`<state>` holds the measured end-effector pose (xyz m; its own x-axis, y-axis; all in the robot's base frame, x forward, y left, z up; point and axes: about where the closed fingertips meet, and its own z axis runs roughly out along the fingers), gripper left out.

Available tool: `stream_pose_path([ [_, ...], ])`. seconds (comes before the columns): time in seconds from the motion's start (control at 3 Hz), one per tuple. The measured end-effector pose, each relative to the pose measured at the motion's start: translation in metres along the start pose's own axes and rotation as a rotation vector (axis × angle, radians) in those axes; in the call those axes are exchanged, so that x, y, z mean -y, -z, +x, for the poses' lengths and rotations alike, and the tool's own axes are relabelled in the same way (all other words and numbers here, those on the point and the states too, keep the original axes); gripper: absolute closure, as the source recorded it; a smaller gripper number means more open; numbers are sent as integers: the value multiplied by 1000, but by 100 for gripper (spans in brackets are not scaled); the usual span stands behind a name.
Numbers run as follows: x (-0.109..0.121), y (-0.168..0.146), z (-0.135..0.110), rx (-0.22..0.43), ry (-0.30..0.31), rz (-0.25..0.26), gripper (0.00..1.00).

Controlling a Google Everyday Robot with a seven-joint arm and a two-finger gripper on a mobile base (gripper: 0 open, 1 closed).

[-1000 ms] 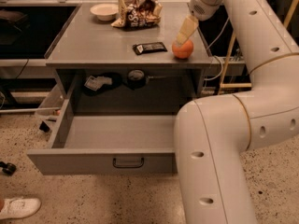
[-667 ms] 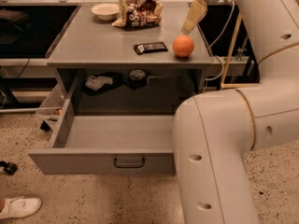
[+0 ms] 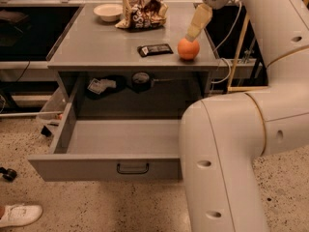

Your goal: Pick orange from top drawer and place on counter

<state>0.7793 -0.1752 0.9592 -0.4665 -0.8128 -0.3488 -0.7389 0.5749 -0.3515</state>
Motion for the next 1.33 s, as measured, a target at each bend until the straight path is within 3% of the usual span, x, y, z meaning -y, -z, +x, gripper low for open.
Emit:
stream_pose_path([
  [0.33,-44,24,4,79,160,-181,0],
  [0.67,-64,72,10,145,254,-236,0],
  [1.0,-74,125,28,144,233,-230,0],
  [1.33,-90,175,53,100,137,-213,0],
])
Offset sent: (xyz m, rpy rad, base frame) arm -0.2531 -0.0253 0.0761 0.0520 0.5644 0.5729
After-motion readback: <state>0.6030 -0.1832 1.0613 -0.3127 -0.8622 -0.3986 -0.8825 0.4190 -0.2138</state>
